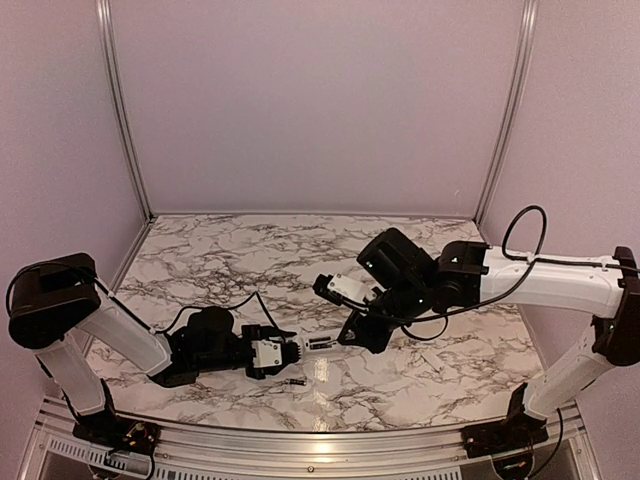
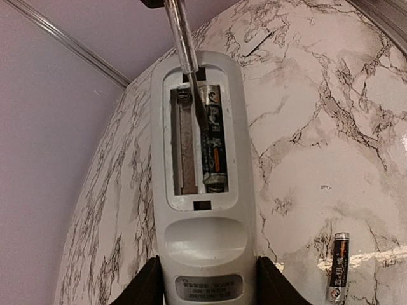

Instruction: Unload the batteries from the remote control

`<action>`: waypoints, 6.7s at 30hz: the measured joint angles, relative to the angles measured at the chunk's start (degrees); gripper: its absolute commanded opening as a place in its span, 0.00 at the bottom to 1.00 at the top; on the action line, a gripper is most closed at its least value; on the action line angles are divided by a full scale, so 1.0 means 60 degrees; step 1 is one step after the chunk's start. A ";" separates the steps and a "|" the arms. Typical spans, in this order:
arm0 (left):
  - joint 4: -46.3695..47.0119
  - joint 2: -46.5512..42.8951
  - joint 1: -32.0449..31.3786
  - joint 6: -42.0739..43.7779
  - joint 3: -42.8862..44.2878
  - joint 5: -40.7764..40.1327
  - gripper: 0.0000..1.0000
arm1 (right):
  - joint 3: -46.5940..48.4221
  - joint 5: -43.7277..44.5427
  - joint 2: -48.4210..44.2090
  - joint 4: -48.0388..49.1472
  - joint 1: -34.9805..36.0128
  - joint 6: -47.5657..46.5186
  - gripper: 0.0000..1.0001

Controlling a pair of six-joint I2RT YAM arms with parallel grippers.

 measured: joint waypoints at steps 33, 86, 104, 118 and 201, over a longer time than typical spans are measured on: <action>-0.0758 0.0000 -0.0288 0.0404 0.0044 -0.0506 0.00 | 0.1574 0.0637 0.1530 -0.1632 0.0215 -0.0656 0.00; -0.0182 -0.0004 -0.0827 0.1585 -0.0357 -0.1151 0.00 | 0.1577 -0.0441 0.2153 -0.1902 0.0841 -0.1049 0.00; -0.0051 0.0000 -0.0827 0.1614 -0.0357 -0.1228 0.00 | 0.1351 -0.0466 0.2157 -0.1588 0.0849 -0.1042 0.00; 0.0029 0.0000 -0.0827 0.1617 -0.0357 -0.1351 0.00 | 0.1089 -0.0423 0.1996 -0.1115 0.0849 -0.0914 0.00; -0.2412 -0.1424 -0.0892 -0.4040 0.1657 -0.4863 0.00 | 0.1960 0.4022 0.6688 0.7683 -0.3606 0.4360 0.08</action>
